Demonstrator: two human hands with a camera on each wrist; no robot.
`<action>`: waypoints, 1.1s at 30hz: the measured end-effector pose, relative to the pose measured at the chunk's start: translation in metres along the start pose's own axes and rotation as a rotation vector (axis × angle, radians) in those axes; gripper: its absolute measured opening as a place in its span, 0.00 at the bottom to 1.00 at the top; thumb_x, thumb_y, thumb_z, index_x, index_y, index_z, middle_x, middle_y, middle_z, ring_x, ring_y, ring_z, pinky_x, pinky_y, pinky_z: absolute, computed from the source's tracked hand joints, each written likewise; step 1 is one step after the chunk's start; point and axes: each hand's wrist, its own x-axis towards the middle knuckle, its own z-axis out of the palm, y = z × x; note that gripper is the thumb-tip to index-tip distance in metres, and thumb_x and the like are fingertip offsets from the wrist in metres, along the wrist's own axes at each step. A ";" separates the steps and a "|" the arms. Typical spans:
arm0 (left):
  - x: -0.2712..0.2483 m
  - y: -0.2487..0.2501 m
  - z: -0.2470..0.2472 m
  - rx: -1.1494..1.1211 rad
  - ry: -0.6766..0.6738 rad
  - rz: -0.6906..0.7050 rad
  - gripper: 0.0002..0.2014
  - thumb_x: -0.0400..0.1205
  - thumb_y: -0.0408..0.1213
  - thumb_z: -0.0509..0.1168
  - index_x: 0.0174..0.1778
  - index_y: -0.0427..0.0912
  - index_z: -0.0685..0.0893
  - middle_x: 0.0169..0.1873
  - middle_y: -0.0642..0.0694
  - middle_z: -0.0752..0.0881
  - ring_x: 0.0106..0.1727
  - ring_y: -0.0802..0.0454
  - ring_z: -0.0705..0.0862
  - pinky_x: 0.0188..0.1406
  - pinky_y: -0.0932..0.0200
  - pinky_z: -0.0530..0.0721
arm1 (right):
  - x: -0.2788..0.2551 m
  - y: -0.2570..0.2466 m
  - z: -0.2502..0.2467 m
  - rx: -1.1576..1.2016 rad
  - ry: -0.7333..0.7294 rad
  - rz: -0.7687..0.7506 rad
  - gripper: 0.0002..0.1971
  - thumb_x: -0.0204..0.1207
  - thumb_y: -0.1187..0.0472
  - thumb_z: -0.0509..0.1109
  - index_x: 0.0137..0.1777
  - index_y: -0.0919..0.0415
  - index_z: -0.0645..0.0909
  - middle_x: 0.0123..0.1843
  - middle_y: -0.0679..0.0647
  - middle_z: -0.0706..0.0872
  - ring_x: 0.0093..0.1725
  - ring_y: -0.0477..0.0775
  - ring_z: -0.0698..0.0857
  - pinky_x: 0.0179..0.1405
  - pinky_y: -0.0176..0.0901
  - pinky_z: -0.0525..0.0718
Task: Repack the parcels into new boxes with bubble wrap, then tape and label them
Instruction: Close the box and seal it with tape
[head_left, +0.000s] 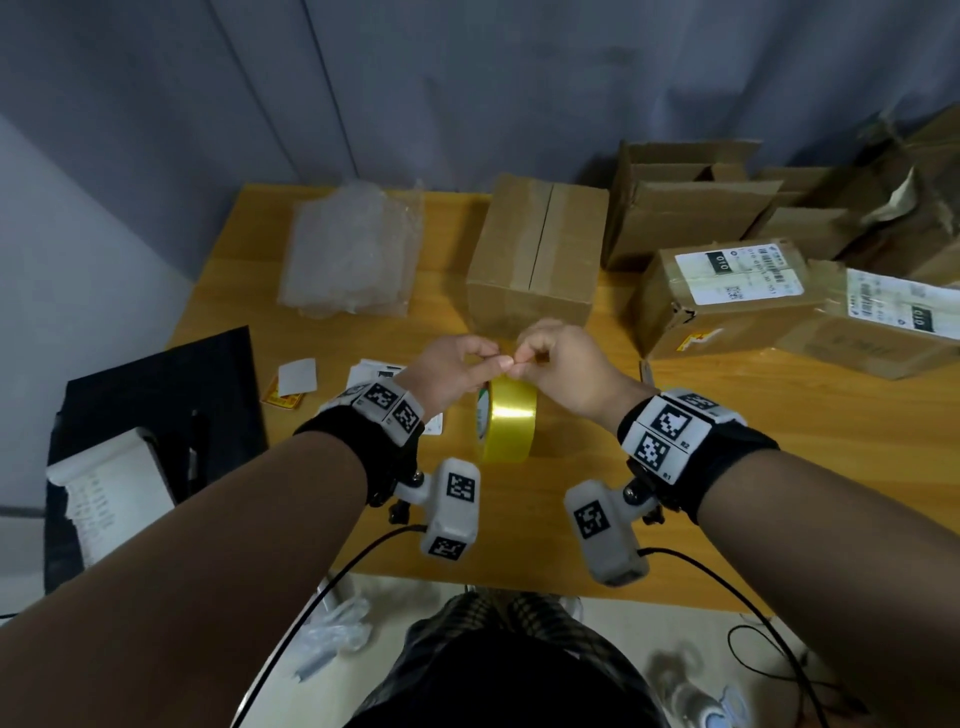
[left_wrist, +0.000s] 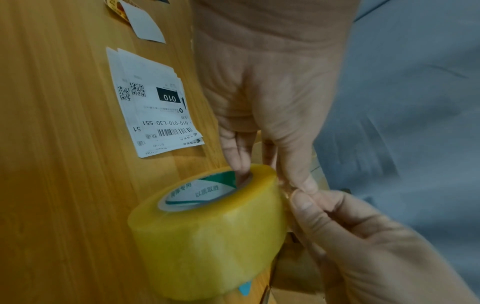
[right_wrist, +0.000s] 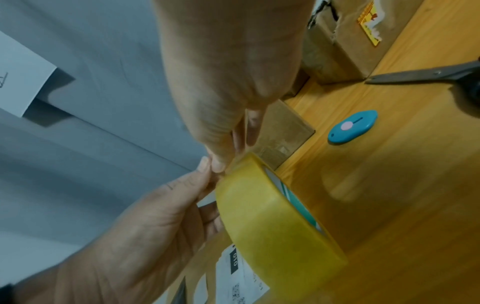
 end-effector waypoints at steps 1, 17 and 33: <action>-0.001 0.001 0.001 0.053 -0.012 0.036 0.19 0.79 0.47 0.69 0.62 0.41 0.82 0.65 0.48 0.81 0.63 0.53 0.80 0.64 0.53 0.80 | -0.002 0.001 -0.003 0.040 -0.039 0.025 0.05 0.75 0.65 0.75 0.39 0.57 0.84 0.45 0.52 0.84 0.50 0.50 0.82 0.53 0.41 0.77; 0.019 -0.016 0.026 0.441 -0.236 -0.129 0.20 0.84 0.47 0.62 0.70 0.44 0.77 0.67 0.44 0.80 0.66 0.48 0.79 0.66 0.54 0.76 | -0.050 0.081 -0.028 0.308 0.060 0.554 0.05 0.83 0.69 0.63 0.56 0.67 0.75 0.46 0.54 0.80 0.44 0.48 0.79 0.39 0.27 0.76; 0.108 0.030 -0.022 1.109 0.103 0.366 0.34 0.83 0.51 0.60 0.83 0.48 0.54 0.83 0.47 0.54 0.83 0.46 0.52 0.81 0.49 0.55 | 0.064 0.021 -0.020 -0.764 0.130 0.082 0.38 0.77 0.45 0.67 0.83 0.54 0.56 0.83 0.60 0.57 0.81 0.64 0.57 0.80 0.59 0.52</action>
